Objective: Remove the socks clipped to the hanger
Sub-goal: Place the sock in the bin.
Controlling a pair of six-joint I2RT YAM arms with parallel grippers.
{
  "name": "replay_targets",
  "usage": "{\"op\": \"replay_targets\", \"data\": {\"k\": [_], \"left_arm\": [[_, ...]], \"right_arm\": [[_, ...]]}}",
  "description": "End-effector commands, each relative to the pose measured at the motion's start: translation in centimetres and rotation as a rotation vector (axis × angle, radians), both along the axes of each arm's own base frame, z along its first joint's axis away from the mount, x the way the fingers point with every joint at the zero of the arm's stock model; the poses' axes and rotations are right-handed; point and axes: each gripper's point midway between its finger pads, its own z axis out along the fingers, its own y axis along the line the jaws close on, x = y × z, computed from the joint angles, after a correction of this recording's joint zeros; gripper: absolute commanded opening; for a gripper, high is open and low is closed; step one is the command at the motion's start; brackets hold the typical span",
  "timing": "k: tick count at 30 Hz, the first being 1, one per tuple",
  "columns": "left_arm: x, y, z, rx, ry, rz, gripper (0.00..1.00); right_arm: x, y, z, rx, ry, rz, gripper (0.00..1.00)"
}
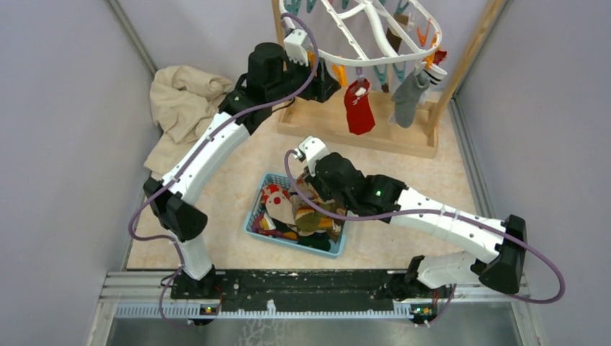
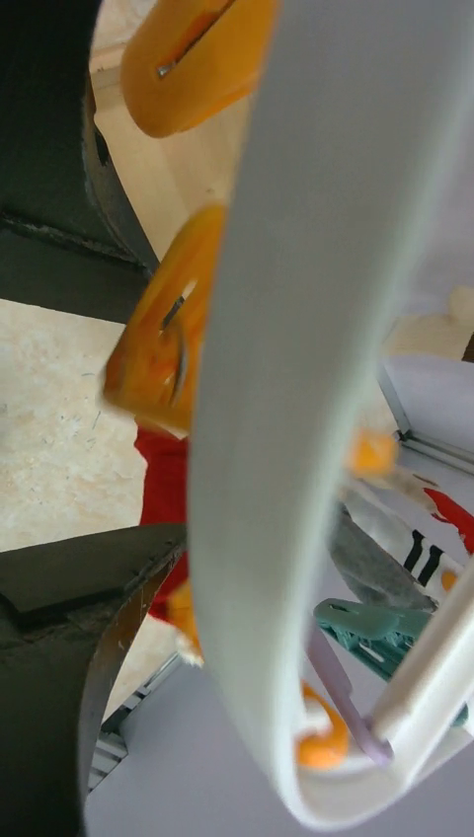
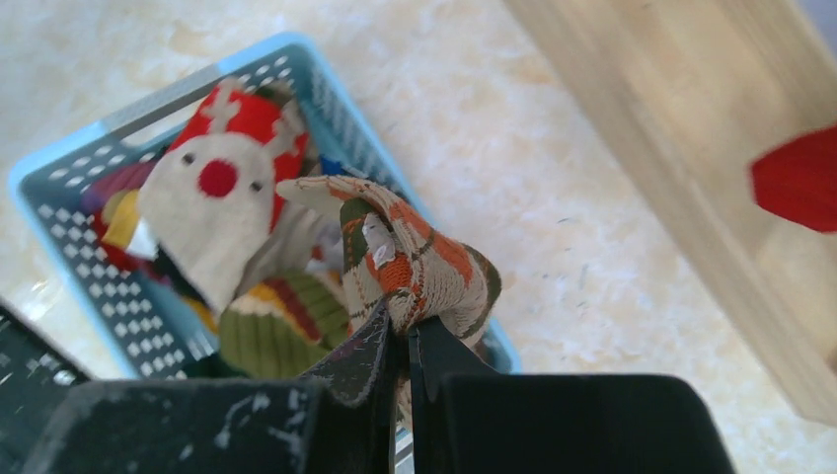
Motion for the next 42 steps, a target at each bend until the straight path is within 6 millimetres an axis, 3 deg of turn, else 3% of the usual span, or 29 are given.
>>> {"op": "replay_targets", "data": {"k": [1,11,19,25,30,35,42], "left_arm": [[-1.7,1.2,2.9,-0.034,-0.058,0.003,0.79],[-4.9,4.9,1.8,-0.018,-0.040,0.062,0.86],[-7.9,9.0,0.4,0.003,-0.024,0.144,0.89],[-9.5,10.8,-0.3,0.023,-0.014,0.168,0.90],[-9.8,11.8,-0.7,0.032,-0.011,0.200,0.91],[-10.0,12.0,-0.6,0.034,-0.016,0.204,0.91],[-10.0,12.0,-0.8,0.033,-0.014,0.205,0.91]], "right_arm": [[-3.3,1.2,1.2,0.119,0.112,0.114,0.00],[-5.2,4.6,0.2,0.207,0.203,0.247,0.00],[-3.6,8.0,-2.5,0.212,0.232,0.220,0.00],[-3.4,10.9,-8.1,0.164,0.346,0.227,0.05],[-3.5,11.8,-13.1,0.112,0.437,0.194,0.09],[-3.6,11.2,-18.3,0.015,0.513,0.134,0.30],[-3.9,8.8,-24.0,-0.130,0.563,0.045,0.37]]}}
